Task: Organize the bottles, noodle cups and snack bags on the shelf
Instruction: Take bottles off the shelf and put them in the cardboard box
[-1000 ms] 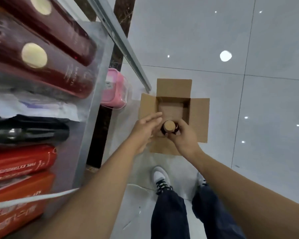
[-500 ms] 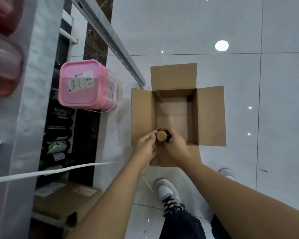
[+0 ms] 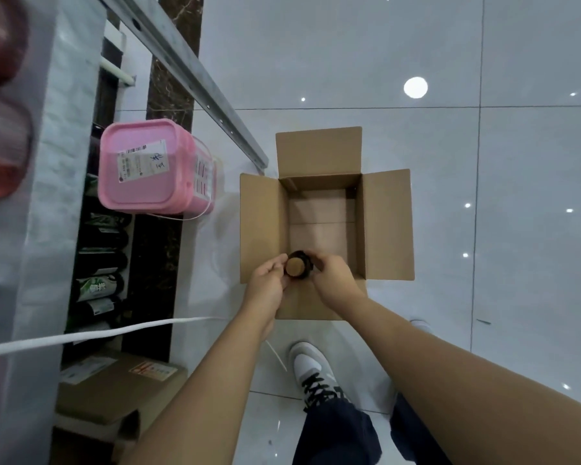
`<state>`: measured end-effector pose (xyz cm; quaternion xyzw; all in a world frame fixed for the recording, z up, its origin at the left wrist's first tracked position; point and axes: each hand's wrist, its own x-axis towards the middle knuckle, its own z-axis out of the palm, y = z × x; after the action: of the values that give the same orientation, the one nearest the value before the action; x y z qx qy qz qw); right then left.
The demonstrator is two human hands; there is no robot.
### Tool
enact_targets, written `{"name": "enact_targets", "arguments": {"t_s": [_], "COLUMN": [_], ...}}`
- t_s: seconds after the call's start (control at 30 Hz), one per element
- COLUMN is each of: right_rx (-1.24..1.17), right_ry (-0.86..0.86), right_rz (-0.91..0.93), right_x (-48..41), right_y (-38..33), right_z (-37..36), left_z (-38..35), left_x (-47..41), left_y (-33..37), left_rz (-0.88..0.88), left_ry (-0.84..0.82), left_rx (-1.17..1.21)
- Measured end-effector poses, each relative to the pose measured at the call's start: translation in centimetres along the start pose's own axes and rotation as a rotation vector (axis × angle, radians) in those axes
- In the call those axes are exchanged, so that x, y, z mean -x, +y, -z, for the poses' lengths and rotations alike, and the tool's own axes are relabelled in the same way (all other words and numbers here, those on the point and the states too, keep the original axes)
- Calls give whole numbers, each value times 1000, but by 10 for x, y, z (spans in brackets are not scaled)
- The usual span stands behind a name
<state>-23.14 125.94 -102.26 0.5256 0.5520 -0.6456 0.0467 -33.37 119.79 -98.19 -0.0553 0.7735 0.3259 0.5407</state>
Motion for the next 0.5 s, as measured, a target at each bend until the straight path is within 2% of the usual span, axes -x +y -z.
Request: {"name": "enact_targets", "arguments": {"t_s": [0.2, 0.37, 0.5], "right_rx": [-142, -359, -449], "right_ry": [118, 228, 282], "right_rz": [80, 177, 268], "right_x": [61, 157, 246], "right_y": [-72, -149, -201], "right_z": [45, 105, 147], "left_z": [-5, -17, -21], "left_x": [72, 190, 290], "left_y": [58, 111, 143], "left_rz": [-143, -239, -389], "left_ry": [1, -7, 17], "left_rx": [27, 187, 276]}}
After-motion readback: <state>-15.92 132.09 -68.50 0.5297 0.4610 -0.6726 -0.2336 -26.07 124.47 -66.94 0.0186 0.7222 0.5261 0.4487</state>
